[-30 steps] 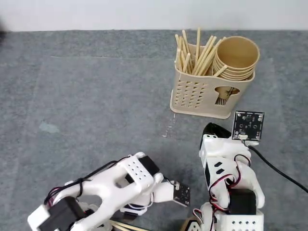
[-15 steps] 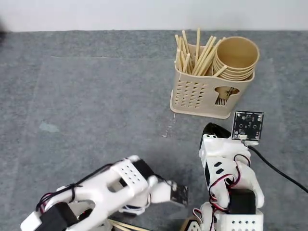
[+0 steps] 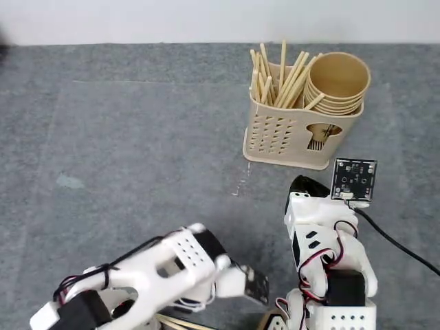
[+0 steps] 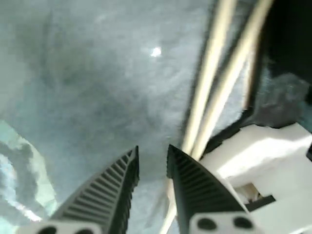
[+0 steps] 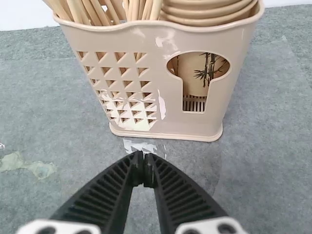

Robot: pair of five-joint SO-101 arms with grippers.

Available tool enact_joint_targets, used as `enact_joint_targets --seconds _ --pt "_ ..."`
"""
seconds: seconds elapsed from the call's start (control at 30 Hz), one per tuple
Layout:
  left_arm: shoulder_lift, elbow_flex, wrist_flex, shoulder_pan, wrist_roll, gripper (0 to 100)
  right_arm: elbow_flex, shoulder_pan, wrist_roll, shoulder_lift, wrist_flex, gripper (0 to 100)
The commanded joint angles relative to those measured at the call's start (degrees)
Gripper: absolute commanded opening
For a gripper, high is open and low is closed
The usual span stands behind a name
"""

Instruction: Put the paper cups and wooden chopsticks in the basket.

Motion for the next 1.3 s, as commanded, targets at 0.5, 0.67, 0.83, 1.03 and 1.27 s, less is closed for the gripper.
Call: enact_joint_targets --seconds 0.5,0.67,0.83,1.03,1.27 --pt "-1.76 -1.54 -5.71 11.43 11.43 12 -0.53 0.66 0.7 -0.31 -1.45 1.1" --pt "-2.2 -1.8 -5.45 7.65 10.99 7 -0.53 0.66 0.7 -0.31 -1.45 1.1" --pt "-2.29 -2.33 -5.45 -1.58 10.9 1 -0.53 0.66 0.7 -0.31 -1.45 1.1" --pt "-2.29 -7.96 -5.36 -18.81 10.99 1 -0.53 0.66 0.7 -0.31 -1.45 1.1" --pt "-10.99 -11.38 -6.59 -35.69 11.08 1 -0.53 0.66 0.7 -0.31 -1.45 1.1"
